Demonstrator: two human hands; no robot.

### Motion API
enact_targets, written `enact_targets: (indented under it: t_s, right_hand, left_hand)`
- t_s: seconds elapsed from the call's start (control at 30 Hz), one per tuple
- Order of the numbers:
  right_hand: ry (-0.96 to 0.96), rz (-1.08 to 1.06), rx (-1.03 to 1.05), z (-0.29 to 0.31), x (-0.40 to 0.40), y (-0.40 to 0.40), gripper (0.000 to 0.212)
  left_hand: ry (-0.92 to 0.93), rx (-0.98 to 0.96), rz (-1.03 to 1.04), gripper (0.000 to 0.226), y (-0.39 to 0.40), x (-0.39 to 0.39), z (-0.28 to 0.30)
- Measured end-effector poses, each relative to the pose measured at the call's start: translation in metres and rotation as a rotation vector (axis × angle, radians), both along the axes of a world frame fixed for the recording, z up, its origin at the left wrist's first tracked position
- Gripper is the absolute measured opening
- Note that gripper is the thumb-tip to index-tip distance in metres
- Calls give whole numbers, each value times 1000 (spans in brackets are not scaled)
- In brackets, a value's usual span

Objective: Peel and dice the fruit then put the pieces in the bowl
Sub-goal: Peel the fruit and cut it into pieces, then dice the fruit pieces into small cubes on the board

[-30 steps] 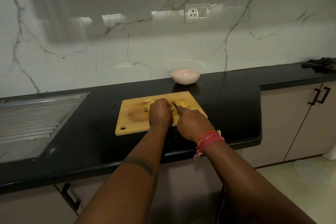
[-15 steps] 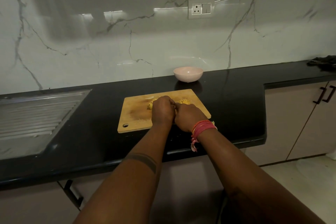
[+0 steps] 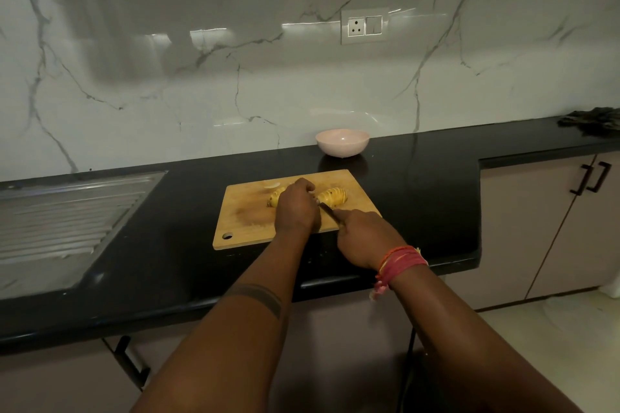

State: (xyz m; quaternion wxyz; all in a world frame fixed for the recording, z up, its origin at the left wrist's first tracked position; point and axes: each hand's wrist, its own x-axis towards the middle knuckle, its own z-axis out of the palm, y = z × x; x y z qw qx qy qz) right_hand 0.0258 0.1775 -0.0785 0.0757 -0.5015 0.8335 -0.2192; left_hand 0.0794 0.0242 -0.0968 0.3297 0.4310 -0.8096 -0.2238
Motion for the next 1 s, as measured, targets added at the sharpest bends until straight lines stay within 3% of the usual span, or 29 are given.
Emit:
enact_targets:
  t_s: [0.23, 0.47, 0.83, 1.0]
  right_hand:
    - [-27, -22, -63, -2, -1, -3, 56]
    - [-63, 15, -32, 0, -1, -4, 61]
    - [-140, 17, -69, -1, 9, -9, 63]
    - [-123, 12, -84, -2, 15, -12, 62]
  left_hand:
    - [-44, 42, -66, 28, -4, 3, 2]
    - [-138, -83, -197, 16, -12, 22, 6]
    - [-94, -166, -250, 13, -15, 54, 2]
    - [-71, -59, -267, 17, -16, 64, 3]
